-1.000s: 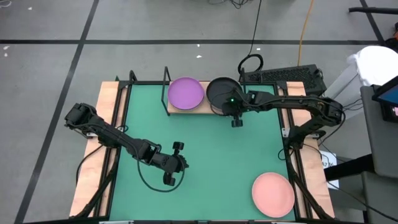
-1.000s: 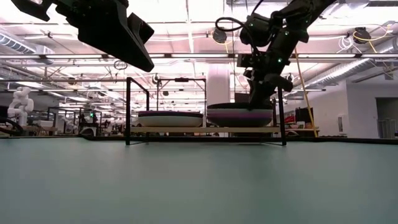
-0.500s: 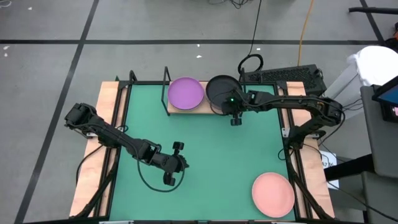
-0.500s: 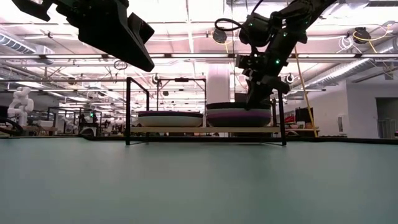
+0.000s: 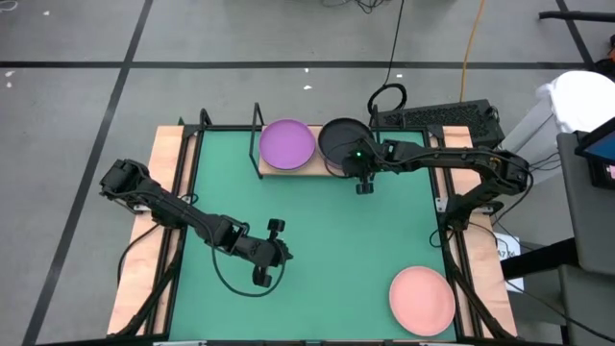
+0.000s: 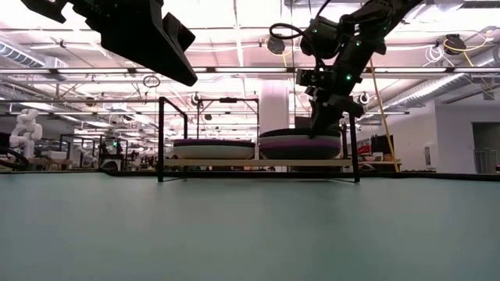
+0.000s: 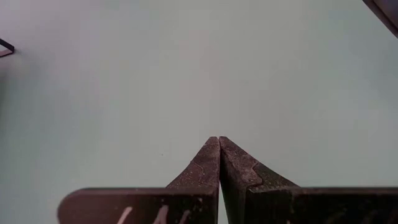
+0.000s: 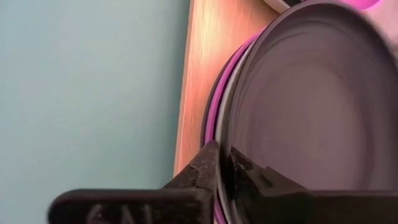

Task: Place and stack plates onto a shelf
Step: Stack the black plate on top of the light green plate on the shelf, then stack the light orange on top of the purple plate on the shelf

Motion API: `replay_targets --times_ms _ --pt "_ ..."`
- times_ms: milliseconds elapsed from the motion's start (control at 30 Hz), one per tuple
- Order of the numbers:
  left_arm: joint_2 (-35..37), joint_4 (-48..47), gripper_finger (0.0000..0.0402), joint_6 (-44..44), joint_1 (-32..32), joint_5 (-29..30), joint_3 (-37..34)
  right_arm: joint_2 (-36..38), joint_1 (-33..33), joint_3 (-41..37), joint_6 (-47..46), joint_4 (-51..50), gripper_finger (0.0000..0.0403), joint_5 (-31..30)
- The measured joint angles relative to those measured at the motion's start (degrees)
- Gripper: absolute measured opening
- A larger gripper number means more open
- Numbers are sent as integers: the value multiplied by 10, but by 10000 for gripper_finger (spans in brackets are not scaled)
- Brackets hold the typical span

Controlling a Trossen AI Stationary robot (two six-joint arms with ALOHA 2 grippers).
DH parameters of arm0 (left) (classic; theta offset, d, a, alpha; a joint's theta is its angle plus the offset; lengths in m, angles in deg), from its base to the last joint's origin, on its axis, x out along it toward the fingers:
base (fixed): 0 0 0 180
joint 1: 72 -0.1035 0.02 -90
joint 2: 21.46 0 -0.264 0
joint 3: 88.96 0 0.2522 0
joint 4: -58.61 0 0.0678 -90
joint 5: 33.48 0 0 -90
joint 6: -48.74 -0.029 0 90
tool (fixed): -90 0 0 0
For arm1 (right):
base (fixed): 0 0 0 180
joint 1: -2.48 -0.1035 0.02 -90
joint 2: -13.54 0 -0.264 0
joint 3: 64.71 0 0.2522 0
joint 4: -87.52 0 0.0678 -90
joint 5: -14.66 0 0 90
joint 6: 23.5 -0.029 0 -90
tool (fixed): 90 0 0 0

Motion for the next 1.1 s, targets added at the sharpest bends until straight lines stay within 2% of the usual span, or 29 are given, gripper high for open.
replay_targets --times_ms 267,467,600,767,867,1100 --pt "0 0 3 0 0 0 0 10 -3 0 -18 -8 114 1" --pt "0 0 3 0 0 0 0 76 -33 0 -32 -17 159 1" --pt "0 1 3 1 0 0 0 128 -72 0 -73 -42 171 0" --pt "0 9 3 0 0 0 0 168 -155 0 -154 -93 173 -24" --pt "0 17 3 0 0 0 0 180 -215 0 -204 -121 173 -46" --pt "0 18 3 2 0 0 0 183 -344 0 -355 -192 173 -45"
